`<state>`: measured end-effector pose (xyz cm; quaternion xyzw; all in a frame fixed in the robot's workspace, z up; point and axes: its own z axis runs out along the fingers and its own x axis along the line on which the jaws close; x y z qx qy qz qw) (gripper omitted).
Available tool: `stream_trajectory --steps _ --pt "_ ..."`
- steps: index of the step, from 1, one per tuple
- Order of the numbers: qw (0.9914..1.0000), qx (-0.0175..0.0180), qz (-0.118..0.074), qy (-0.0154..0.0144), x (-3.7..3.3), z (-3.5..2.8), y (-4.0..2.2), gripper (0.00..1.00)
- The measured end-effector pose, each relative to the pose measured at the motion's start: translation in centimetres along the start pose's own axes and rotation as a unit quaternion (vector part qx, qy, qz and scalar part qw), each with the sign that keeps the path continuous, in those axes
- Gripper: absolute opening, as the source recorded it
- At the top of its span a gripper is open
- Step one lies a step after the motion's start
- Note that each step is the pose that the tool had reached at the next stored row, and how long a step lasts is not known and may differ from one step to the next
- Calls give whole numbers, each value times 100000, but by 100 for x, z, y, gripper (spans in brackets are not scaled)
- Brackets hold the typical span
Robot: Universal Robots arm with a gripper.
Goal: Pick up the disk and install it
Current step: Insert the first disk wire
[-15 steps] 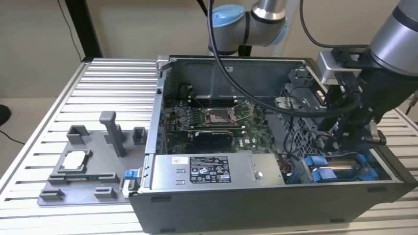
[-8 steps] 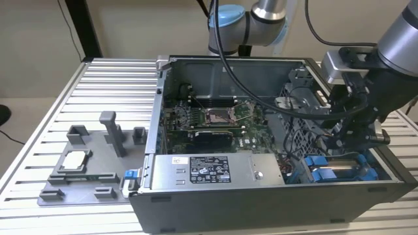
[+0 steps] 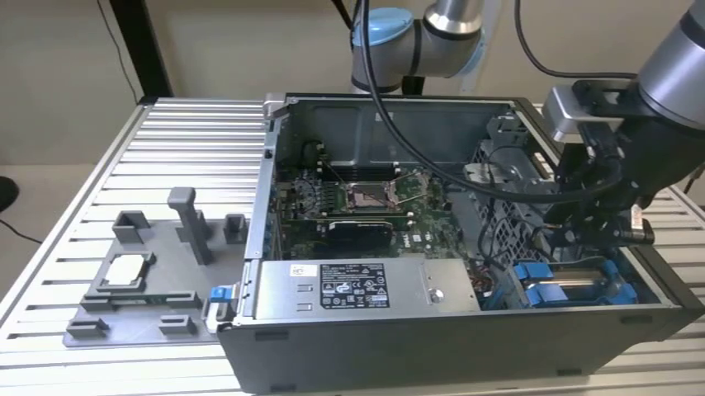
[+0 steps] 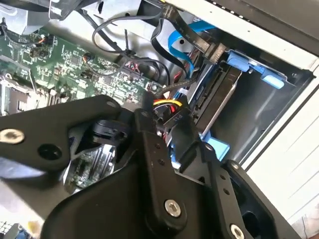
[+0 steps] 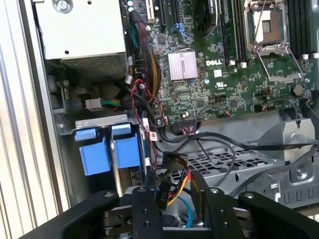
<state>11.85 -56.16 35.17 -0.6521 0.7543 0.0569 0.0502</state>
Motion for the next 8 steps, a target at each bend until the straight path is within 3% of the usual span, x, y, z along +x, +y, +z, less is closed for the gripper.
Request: stream_trajectory --steps 8 --pt "100000 -79 6 6 -3 -21 -6 0"
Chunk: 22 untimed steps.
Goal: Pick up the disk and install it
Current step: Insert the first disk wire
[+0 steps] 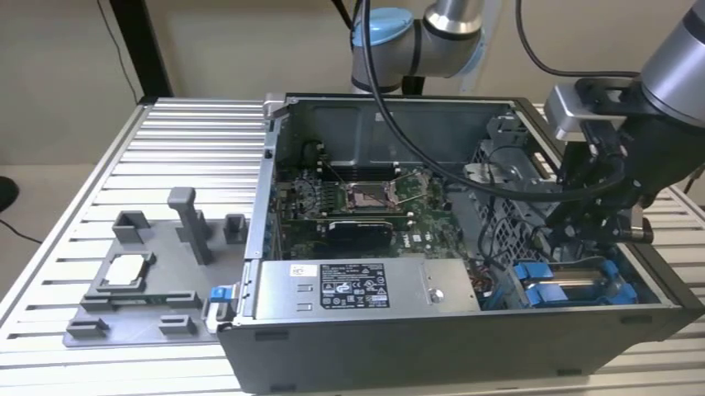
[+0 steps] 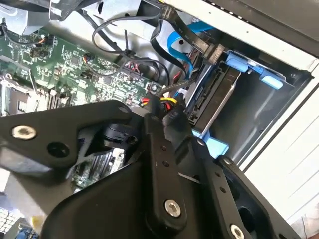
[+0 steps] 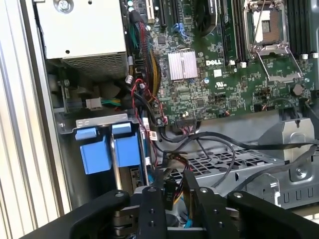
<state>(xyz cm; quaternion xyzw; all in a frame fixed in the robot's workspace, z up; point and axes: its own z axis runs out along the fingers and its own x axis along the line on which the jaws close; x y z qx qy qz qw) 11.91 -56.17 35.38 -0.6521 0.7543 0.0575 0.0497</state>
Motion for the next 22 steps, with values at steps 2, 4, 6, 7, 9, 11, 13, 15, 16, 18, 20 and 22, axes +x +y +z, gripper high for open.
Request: stream_trajectory --steps 2,4,6,7,9,11,13,15,16,18,20,22 --pt "100000 -2 -16 6 -2 -13 0 0" --pt "100000 -8 -30 6 -4 -28 1 0" --pt "100000 -20 -44 4 -5 -32 1 0" --pt "100000 -17 -45 34 -6 -33 1 0" --pt "100000 -13 -46 66 -7 -34 1 0" --pt "100000 -13 -46 71 -7 -32 1 0" --pt "100000 -11 -46 81 -7 -31 1 0" --pt "100000 -10 -47 82 -7 -31 1 0" --pt "100000 -12 -48 78 -6 -30 1 0" --pt "100000 -9 -46 82 -6 -30 1 0" --pt "100000 -9 -48 82 -6 -30 1 0" --pt "100000 -12 -47 85 -6 -30 1 0"
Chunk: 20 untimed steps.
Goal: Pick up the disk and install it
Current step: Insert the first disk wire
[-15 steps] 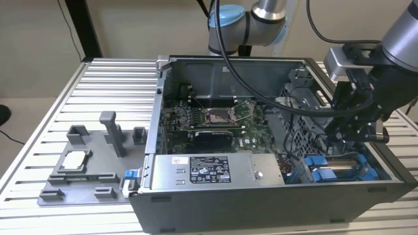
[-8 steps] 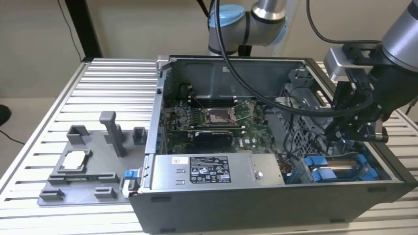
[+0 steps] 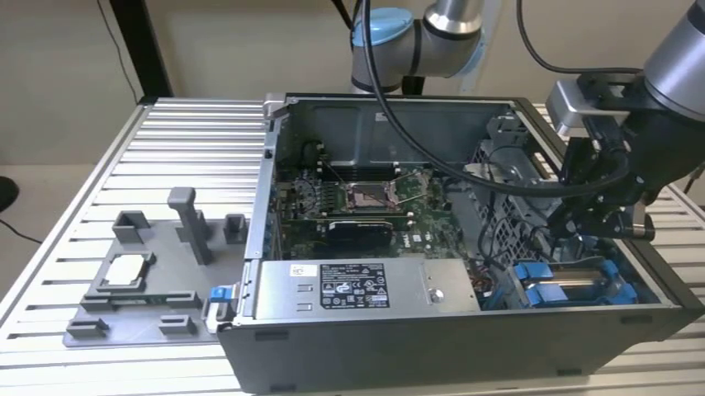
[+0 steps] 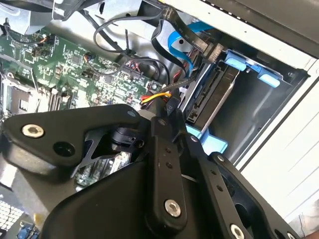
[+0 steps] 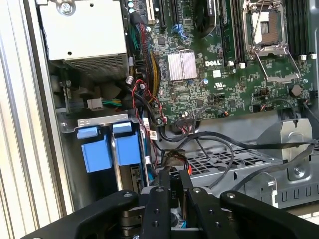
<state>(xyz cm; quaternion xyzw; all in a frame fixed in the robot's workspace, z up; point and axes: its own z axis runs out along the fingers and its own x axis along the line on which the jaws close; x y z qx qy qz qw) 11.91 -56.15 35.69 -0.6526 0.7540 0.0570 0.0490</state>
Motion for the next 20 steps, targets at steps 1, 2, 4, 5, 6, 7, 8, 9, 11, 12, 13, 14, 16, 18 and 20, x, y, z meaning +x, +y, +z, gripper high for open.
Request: stream_trajectory --steps 1,2,4,5,6,7,8,9,11,12,13,14,16,18,20 --pt "100000 -216 19 35 -1 1 -2 0" --pt "99998 -668 82 183 -1 1 -5 0" --pt "99978 -1820 251 1024 -1 0 -17 0" --pt "99964 -2215 287 1472 -1 -1 -24 0" --pt "99959 -2330 251 1633 -1 -1 -35 0" --pt "99956 -2420 197 1684 -2 -2 -53 0" --pt "99955 -2460 127 1701 -4 -1 -74 0" --pt "99954 -2487 26 1719 -7 0 -97 0" --pt "99953 -2523 -238 1747 -12 5 -138 0" --pt "99952 -2537 -357 1754 -14 10 -157 0" --pt "99951 -2543 -429 1785 -16 15 -176 0" --pt "99950 -2543 -461 1846 -14 19 -197 0" --pt "99945 -2584 -481 2027 -11 30 -245 0" --pt "99935 -2733 -486 2285 -7 36 -293 0" --pt "99916 -3050 -460 2702 -2 38 -328 0"
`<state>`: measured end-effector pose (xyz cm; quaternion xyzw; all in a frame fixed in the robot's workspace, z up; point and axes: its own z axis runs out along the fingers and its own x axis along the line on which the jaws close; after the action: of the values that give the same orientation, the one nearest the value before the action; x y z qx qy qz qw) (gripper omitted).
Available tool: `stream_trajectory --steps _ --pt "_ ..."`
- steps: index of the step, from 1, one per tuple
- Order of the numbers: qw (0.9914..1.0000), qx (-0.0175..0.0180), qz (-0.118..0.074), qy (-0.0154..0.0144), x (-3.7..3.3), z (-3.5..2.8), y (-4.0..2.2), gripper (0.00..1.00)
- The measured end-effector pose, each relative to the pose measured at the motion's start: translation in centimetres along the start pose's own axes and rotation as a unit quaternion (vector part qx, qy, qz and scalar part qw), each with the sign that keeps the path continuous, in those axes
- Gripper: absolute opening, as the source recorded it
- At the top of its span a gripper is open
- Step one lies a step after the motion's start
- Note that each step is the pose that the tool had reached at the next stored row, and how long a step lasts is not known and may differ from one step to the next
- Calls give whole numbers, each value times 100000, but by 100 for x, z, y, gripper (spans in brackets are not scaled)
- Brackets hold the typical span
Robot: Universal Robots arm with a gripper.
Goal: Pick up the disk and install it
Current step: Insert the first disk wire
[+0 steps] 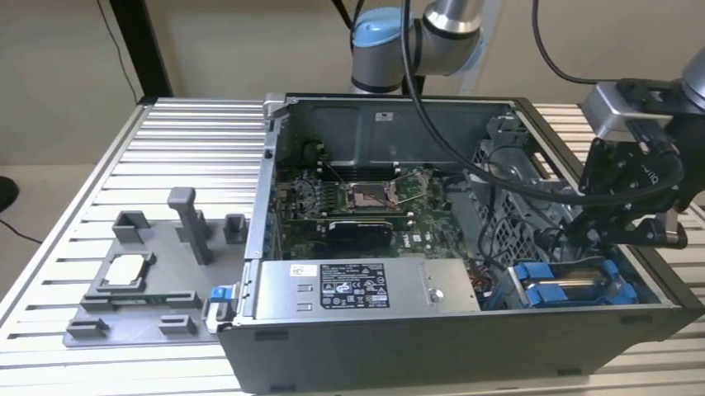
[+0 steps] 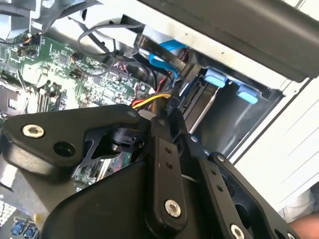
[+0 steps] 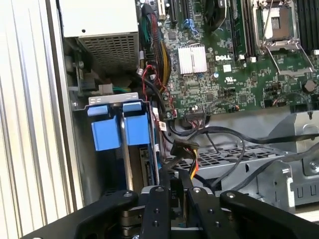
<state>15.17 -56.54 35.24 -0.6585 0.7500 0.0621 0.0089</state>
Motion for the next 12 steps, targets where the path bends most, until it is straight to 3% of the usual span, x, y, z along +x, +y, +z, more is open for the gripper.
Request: stream_trajectory --steps 5,9,12 --pt "99975 -1532 -59 1639 4 -2 -53 0" --pt "99945 -1865 -274 2745 2 11 -84 0" --pt "99931 -1867 -371 3178 3 25 -93 0"
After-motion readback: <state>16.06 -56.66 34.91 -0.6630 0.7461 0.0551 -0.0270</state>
